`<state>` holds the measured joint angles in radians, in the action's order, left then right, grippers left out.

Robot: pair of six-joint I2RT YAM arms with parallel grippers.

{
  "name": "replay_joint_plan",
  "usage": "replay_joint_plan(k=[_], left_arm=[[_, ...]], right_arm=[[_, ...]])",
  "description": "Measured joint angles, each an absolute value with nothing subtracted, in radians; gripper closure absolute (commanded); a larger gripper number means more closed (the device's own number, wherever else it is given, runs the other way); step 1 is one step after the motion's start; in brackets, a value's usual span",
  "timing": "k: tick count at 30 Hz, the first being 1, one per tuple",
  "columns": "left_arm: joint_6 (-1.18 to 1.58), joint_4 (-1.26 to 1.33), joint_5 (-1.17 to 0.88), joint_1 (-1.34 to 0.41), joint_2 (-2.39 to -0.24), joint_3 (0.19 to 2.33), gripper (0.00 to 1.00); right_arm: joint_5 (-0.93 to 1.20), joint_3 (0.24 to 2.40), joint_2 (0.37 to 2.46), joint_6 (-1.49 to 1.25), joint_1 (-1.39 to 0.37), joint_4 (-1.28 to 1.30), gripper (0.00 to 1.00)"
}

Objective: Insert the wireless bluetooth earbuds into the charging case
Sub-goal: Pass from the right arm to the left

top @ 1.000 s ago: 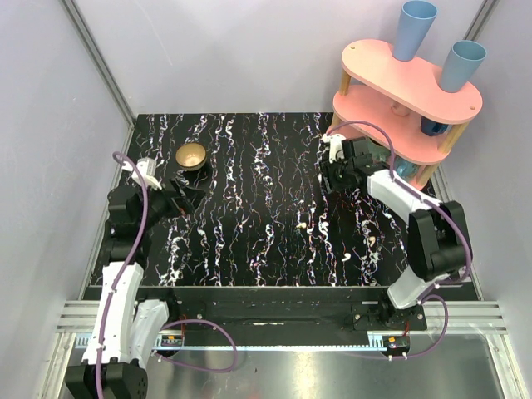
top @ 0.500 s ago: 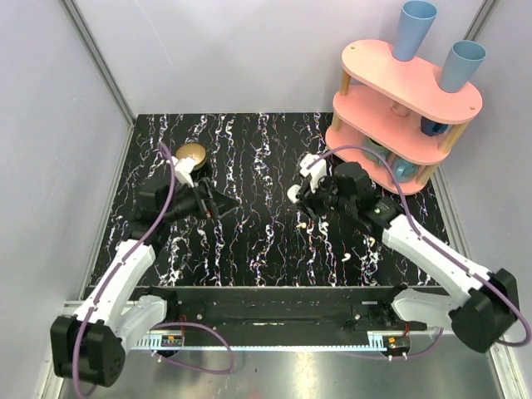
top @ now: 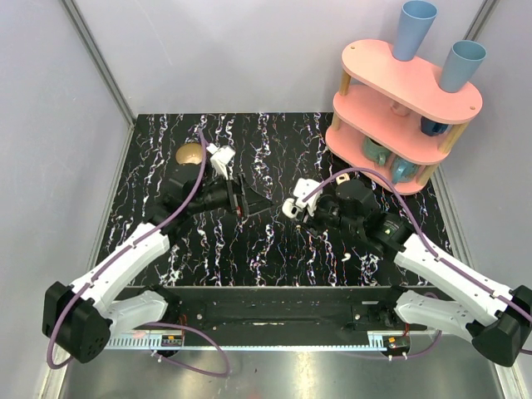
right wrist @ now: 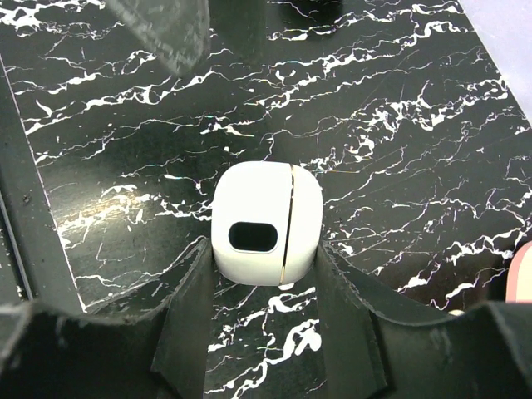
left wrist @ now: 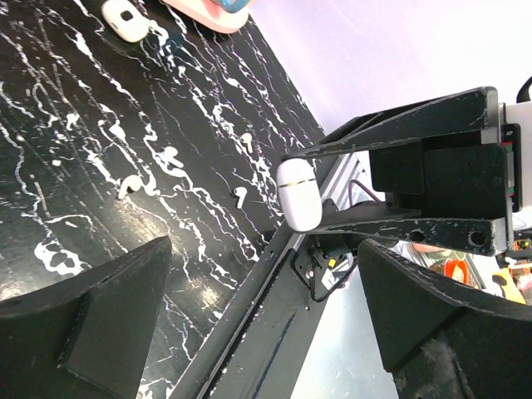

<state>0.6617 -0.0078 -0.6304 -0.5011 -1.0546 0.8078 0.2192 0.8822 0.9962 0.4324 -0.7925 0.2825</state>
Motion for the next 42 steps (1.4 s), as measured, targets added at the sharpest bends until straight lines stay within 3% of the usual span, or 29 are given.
replay_joint_plan(k=[17,32,42], left_arm=[[0.683,0.028,-0.576,-0.653,-1.174,0.876,0.14],[0.688,0.041,-0.542,-0.719,-1.253,0.913,0.46],[0.686,0.045,-0.534,-0.732,-1.276,0.924,0.47]], right_arm=[[0.176,0.882,0.996,0.450,-0.807,0.290,0.99],[0.167,0.865,0.994,0.450,-0.811,0.290,0.99],[0.150,0.859,0.985,0.450,-0.811,0.284,0.99]])
